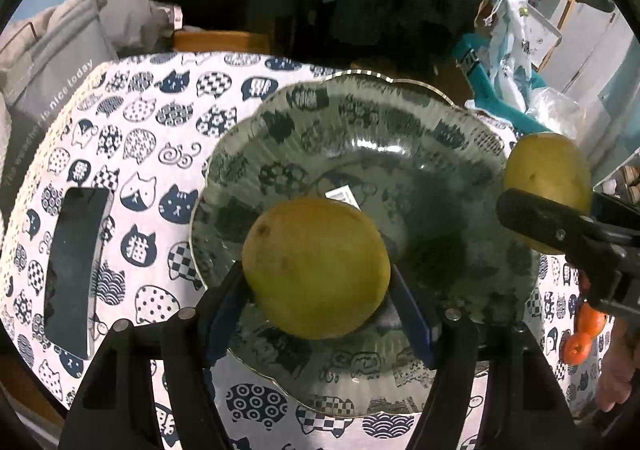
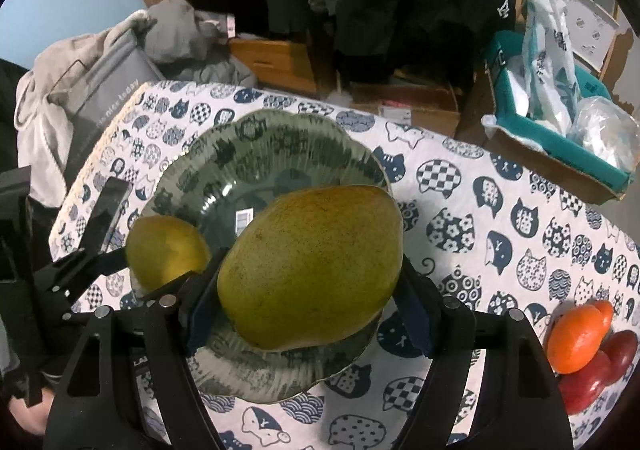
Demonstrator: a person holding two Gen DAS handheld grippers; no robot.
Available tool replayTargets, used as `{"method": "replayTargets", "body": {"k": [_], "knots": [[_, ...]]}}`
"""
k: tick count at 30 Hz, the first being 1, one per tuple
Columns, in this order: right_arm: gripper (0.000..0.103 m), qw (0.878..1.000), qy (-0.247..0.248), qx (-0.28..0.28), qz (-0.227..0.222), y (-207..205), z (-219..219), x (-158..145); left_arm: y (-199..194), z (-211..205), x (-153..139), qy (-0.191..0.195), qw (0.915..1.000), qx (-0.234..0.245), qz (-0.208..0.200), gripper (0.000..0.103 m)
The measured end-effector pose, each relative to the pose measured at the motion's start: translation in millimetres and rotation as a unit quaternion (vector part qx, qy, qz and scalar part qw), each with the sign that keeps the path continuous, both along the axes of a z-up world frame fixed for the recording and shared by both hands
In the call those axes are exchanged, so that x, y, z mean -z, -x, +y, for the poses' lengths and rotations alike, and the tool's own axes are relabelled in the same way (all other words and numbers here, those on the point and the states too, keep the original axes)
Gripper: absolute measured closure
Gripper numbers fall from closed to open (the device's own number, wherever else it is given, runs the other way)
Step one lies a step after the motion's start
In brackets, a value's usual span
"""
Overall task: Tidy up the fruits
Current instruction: 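Lift and carry the mango and pear over the green glass bowl with both tools, then lower the mango into the bowl and open the right tool while the left tool releases the pear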
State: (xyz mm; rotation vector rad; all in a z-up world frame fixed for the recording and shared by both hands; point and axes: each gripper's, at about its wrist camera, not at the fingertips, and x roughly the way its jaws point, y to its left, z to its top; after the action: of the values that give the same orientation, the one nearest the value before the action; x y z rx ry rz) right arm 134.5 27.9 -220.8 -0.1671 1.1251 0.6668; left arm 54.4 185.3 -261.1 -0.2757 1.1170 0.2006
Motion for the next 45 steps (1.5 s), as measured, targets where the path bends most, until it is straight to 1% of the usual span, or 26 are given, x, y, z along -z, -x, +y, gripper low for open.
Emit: {"method": "replayTargets", "body": {"k": [4,7,18,21,24,26,31,34,37,40,45], "knots": [[0.026,1.0,0.002,-0.001,0.005,0.8,1.2,4.2,-1.5,0.1,9.2,0.001,0.9999,0.001,0.014,0.031],[0.026,1.0,0.003,-0.003,0.007,1.0,2.5,5.7,-2.5,1.1,15.6,0.01,0.9996,-0.001,0.025,0.031],[0.026,1.0,0.011,-0.003,0.018,0.0,6.5,14.5,-1.4,12.1,16.2,0.044,0.9983,-0.018,0.035,0.031],[0.026,1.0,0.015,-0.003,0.022,-0.5,7.5,17.5,4.2,13.4,9.6,0.032,0.9989,-0.021,0.026,0.031],[0.026,0.999,0.018,-0.003,0.027,-0.7,9.8,21.7,10.1,16.0,-5.9,0.018,0.9996,-0.023,0.001,0.021],[0.026,0.999,0.023,-0.006,0.03,0.0,12.9,24.4,13.2,19.8,-13.3,0.011,0.9995,-0.028,-0.008,0.02],[0.026,0.999,0.041,-0.02,0.025,6.3,22.7,29.8,18.4,27.2,-21.1,0.011,0.999,-0.043,-0.008,0.02],[0.025,0.998,0.049,-0.025,0.034,7.9,27.0,35.3,21.1,31.5,-22.5,0.012,0.9984,-0.054,-0.006,0.02],[0.025,0.996,0.069,-0.034,0.039,10.8,32.5,43.2,24.6,34.7,-23.6,0.015,0.9978,-0.064,-0.005,0.02],[0.024,0.995,0.091,-0.043,0.024,15.9,39.1,45.0,28.8,39.2,-24.8,0.017,0.9974,-0.07,-0.004,0.02],[0.02,0.996,0.077,-0.044,0.012,15.3,39.8,35.2,33.0,43.3,-26.1,0.014,0.997,-0.077,-0.003,0.02]]}}
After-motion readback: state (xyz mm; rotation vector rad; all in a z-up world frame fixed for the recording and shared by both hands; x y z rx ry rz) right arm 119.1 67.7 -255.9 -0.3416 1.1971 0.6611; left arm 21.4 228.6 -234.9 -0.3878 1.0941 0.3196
